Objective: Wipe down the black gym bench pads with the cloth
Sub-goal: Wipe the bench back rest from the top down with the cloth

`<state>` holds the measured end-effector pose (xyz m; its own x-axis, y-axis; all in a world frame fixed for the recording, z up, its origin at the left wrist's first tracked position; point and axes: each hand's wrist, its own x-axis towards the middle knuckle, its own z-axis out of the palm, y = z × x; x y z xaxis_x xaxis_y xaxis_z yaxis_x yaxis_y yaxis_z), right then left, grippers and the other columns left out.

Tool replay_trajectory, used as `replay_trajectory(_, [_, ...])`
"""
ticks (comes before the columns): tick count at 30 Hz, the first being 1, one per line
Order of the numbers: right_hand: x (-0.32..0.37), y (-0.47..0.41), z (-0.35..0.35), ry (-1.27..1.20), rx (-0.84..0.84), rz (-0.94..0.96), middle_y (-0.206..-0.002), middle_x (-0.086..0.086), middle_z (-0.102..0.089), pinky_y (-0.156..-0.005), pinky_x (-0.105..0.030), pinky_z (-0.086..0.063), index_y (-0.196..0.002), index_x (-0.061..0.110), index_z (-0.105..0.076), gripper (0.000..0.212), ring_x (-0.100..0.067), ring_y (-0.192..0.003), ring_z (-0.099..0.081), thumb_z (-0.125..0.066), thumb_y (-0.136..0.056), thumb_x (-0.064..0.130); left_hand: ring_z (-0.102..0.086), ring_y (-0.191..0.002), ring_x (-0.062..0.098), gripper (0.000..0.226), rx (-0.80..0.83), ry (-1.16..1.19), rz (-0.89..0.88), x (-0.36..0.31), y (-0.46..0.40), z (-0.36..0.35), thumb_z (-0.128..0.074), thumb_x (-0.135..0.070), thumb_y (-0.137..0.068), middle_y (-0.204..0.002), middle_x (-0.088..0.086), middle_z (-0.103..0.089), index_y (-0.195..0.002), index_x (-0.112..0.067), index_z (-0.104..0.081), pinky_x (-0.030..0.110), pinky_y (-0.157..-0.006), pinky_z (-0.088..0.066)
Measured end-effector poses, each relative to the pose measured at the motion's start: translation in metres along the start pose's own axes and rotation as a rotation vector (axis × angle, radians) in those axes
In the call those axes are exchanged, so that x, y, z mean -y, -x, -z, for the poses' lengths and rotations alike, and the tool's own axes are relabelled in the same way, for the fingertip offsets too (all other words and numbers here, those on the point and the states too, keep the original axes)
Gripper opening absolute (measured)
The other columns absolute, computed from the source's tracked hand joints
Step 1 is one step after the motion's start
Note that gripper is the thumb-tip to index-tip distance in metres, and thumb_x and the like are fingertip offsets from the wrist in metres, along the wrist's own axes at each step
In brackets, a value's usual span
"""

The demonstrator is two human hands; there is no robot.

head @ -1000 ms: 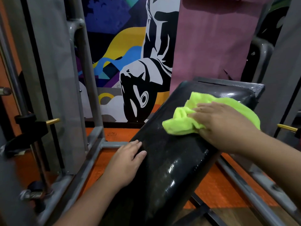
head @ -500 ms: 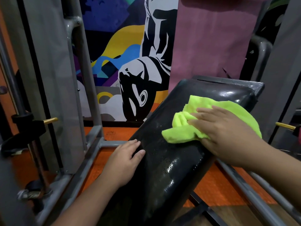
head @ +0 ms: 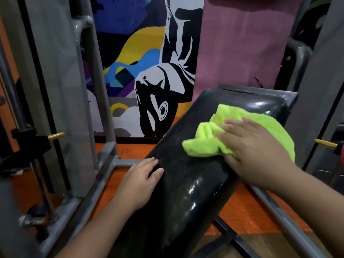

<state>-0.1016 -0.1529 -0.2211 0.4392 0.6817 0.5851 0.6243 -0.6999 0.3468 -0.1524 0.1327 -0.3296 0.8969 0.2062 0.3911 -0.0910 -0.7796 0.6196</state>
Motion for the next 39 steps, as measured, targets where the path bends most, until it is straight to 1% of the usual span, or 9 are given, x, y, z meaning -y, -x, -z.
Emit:
replay_trajectory(5, [-0.014, 0.008, 0.009, -0.023, 0.009, 0.037, -0.126, -0.002, -0.066, -0.112, -0.051, -0.036, -0.127, 0.02, -0.064, 0.053, -0.025, -0.13, -0.054, -0.043, -0.08, 0.034, -0.027, -0.14, 0.003, 0.051, 0.018, -0.021, -0.012, -0.002, 0.005, 0.002, -0.045, -0.05, -0.096, -0.151, -0.018, -0.036, -0.144, -0.031, -0.044, 0.028, -0.115, -0.021])
replay_trajectory(11, [0.0, 0.022, 0.003, -0.02, 0.039, 0.098, -0.129, -0.001, -0.064, -0.114, -0.048, -0.033, -0.128, 0.021, -0.063, 0.053, -0.024, -0.132, -0.052, -0.044, -0.081, 0.034, -0.029, -0.14, 0.004, 0.051, 0.023, -0.013, -0.01, -0.001, 0.003, 0.003, -0.046, -0.05, -0.095, -0.15, -0.016, -0.039, -0.142, -0.031, -0.046, 0.033, -0.117, -0.024])
replay_trajectory(15, [-0.001, 0.004, 0.003, -0.025, 0.035, 0.007, -0.125, -0.001, -0.066, -0.114, -0.049, -0.033, -0.126, 0.021, -0.064, 0.054, -0.026, -0.13, -0.054, -0.041, -0.08, 0.036, -0.028, -0.141, 0.004, 0.053, 0.016, -0.02, -0.008, 0.002, 0.001, 0.001, -0.046, -0.051, -0.095, -0.151, -0.014, -0.038, -0.143, -0.029, -0.045, 0.032, -0.117, -0.023])
replay_trajectory(20, [0.0, 0.024, 0.003, -0.032, 0.056, 0.092, -0.13, 0.002, -0.064, -0.115, -0.048, -0.033, -0.129, 0.023, -0.063, 0.053, -0.022, -0.133, -0.051, -0.044, -0.081, 0.036, -0.032, -0.138, 0.004, 0.051, 0.03, -0.025, -0.021, 0.0, 0.001, 0.002, -0.045, -0.053, -0.095, -0.149, -0.015, -0.041, -0.141, -0.031, -0.047, 0.036, -0.116, -0.028])
replay_trajectory(23, [-0.001, 0.005, 0.006, -0.034, 0.039, 0.01, -0.126, 0.0, -0.067, -0.113, -0.049, -0.034, -0.125, 0.022, -0.064, 0.053, -0.024, -0.13, -0.054, -0.042, -0.079, 0.036, -0.031, -0.139, 0.005, 0.052, 0.021, -0.029, -0.007, 0.0, 0.001, 0.002, -0.046, -0.051, -0.095, -0.15, -0.014, -0.04, -0.142, -0.029, -0.046, 0.033, -0.116, -0.025])
replay_trajectory(29, [0.001, 0.021, 0.005, -0.048, 0.085, 0.123, -0.132, 0.002, -0.064, -0.113, -0.047, -0.035, -0.13, 0.025, -0.062, 0.053, -0.021, -0.132, -0.052, -0.055, -0.078, 0.03, -0.029, -0.14, 0.004, 0.052, 0.038, -0.03, -0.014, -0.003, 0.003, 0.004, -0.046, -0.051, -0.095, -0.151, -0.016, -0.038, -0.143, -0.031, -0.044, 0.03, -0.116, -0.022])
replay_trajectory(33, [0.008, -0.004, 0.0, -0.025, 0.087, 0.025, -0.128, 0.0, -0.066, -0.113, -0.048, -0.034, -0.126, 0.023, -0.064, 0.052, -0.025, -0.129, -0.054, -0.048, -0.077, 0.033, -0.029, -0.141, 0.006, 0.055, 0.037, -0.026, -0.005, 0.0, 0.001, 0.003, -0.046, -0.052, -0.094, -0.152, -0.013, -0.038, -0.144, -0.029, -0.044, 0.03, -0.116, -0.023])
replay_trajectory(37, [0.005, 0.015, 0.003, -0.034, 0.11, 0.138, -0.13, 0.001, -0.065, -0.112, -0.045, -0.035, -0.128, 0.023, -0.063, 0.052, -0.022, -0.13, -0.054, -0.056, -0.077, 0.031, -0.028, -0.141, 0.004, 0.054, 0.053, -0.041, -0.028, -0.001, 0.002, 0.004, -0.045, -0.053, -0.095, -0.151, -0.015, -0.037, -0.144, -0.031, -0.044, 0.029, -0.116, -0.022])
replay_trajectory(39, [-0.001, 0.007, 0.008, -0.028, 0.103, 0.104, -0.129, 0.0, -0.066, -0.111, -0.045, -0.036, -0.126, 0.023, -0.064, 0.051, -0.023, -0.128, -0.056, -0.057, -0.076, 0.03, -0.027, -0.141, 0.005, 0.055, 0.053, -0.054, -0.024, 0.001, 0.001, 0.003, -0.044, -0.054, -0.095, -0.152, -0.015, -0.036, -0.144, -0.031, -0.042, 0.03, -0.116, -0.021])
